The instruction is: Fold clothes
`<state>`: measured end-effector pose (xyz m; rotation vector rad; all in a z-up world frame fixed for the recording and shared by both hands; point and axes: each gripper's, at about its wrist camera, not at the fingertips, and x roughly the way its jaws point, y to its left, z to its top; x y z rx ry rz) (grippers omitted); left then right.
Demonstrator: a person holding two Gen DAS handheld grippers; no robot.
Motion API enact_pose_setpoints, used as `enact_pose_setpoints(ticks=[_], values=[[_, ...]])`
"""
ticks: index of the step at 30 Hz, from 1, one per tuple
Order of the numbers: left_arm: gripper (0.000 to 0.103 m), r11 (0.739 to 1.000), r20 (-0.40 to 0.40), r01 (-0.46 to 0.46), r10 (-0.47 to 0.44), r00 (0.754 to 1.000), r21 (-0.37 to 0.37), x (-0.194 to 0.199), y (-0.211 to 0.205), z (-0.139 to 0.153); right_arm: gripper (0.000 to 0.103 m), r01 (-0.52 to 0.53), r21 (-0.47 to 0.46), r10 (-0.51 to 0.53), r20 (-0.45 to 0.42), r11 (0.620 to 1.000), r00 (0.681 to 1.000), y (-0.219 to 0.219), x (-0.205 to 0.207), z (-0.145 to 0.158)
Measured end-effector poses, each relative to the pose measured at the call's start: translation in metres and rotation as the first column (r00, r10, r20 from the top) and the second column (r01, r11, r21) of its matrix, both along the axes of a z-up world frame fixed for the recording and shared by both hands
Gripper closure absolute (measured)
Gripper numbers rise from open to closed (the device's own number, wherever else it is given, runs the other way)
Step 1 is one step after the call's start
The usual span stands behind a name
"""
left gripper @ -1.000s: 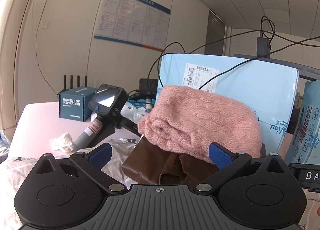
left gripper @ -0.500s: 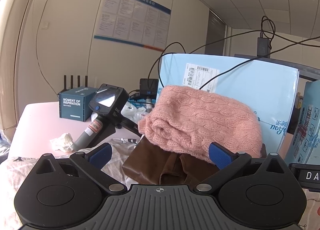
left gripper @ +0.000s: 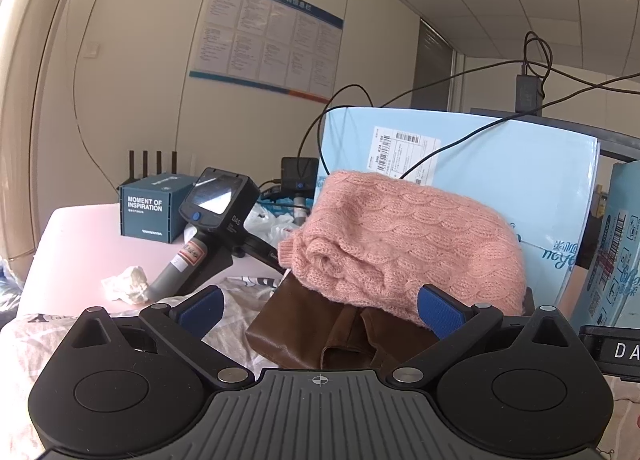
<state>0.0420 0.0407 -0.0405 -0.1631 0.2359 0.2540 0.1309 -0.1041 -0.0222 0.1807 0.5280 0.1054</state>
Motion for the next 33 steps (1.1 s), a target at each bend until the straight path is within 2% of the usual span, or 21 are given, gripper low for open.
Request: enact_pose_setpoints(ticks=[33], values=[[0.000,1.000,-0.006,0.018,-0.018,1.000,0.004,0.0007,-0.0016,-0.0013,0.000,0.001,0.004,-0.001,-0.004,1.000,1.000,-0.0008,0.0003,-0.0004]])
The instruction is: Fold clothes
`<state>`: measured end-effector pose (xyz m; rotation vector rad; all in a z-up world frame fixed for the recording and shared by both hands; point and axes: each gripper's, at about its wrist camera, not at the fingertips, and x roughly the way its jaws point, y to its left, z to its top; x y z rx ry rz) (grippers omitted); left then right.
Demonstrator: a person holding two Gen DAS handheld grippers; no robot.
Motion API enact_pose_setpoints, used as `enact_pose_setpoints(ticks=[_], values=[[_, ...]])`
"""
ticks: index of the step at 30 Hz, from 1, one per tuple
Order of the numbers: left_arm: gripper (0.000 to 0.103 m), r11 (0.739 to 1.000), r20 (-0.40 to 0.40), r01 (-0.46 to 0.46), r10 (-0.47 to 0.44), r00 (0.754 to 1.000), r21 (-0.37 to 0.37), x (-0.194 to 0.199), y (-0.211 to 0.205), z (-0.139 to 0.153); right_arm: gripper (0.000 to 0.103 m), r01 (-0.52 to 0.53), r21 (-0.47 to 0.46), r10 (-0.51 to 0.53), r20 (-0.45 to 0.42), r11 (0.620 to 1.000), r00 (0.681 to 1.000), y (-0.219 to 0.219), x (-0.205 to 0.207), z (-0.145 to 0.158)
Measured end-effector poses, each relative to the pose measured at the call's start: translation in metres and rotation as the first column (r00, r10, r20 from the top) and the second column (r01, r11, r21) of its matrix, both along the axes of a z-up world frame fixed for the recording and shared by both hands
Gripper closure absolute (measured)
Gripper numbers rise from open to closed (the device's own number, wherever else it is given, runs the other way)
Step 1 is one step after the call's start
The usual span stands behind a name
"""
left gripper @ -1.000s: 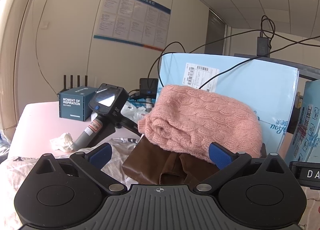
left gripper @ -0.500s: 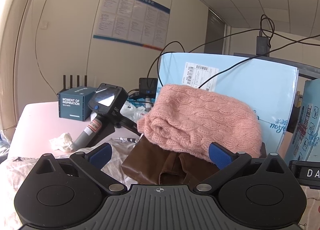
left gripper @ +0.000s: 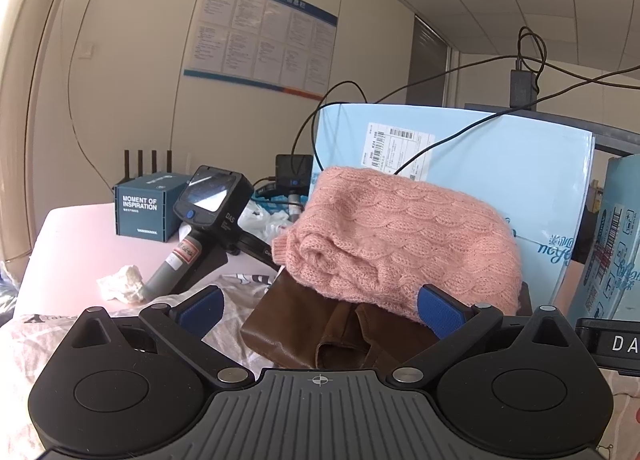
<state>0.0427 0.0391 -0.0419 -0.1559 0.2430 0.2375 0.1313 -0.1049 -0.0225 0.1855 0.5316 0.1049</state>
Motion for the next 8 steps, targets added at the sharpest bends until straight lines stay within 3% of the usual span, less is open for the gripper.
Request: enact_pose_setpoints(ticks=[8], values=[[0.000,1.000,-0.004,-0.001,0.001,1.000,0.003,0.0001,-0.0002,-0.0001,0.000,0.000,0.001,0.000,-0.005,1.000,1.000,-0.0001,0.0006,-0.0006]])
